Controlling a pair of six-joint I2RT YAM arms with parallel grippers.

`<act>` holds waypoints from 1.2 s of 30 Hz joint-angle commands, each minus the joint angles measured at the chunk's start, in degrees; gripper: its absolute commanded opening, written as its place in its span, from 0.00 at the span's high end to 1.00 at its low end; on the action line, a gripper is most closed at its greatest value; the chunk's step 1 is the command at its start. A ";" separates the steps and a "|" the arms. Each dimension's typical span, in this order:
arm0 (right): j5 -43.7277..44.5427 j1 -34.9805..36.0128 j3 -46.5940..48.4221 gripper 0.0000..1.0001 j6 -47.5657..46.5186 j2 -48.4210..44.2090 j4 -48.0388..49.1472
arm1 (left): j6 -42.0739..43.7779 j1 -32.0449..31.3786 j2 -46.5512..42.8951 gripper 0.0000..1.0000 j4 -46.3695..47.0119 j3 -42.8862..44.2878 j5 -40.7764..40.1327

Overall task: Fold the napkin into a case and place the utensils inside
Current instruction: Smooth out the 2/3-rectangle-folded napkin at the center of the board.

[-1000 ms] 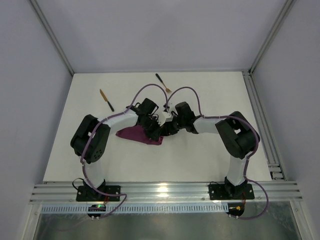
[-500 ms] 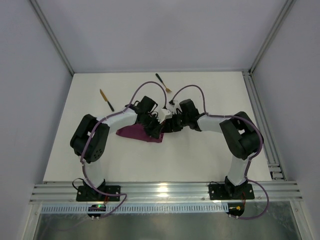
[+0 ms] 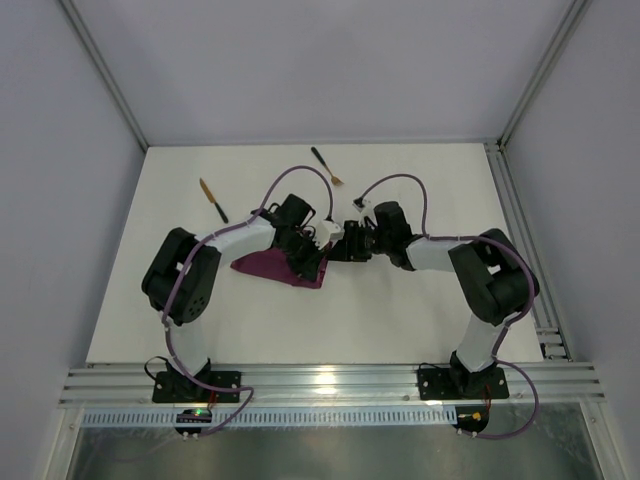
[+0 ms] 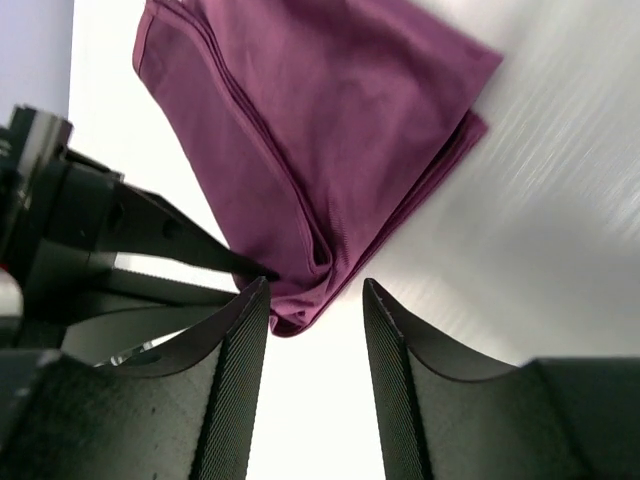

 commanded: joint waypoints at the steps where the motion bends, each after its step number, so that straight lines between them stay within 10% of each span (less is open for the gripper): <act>1: -2.49 1.29 -2.54 0.53 3.13 -2.59 5.94 | 0.02 0.16 0.53 0.77 -0.68 1.02 0.08; 23: -1.97 3.84 -0.52 0.54 4.63 4.44 8.77 | 0.29 0.16 0.97 0.77 -1.21 1.46 -0.01; 36: -2.06 3.84 0.53 0.96 5.16 6.02 9.91 | 0.55 0.16 1.15 0.75 -1.56 1.46 -0.89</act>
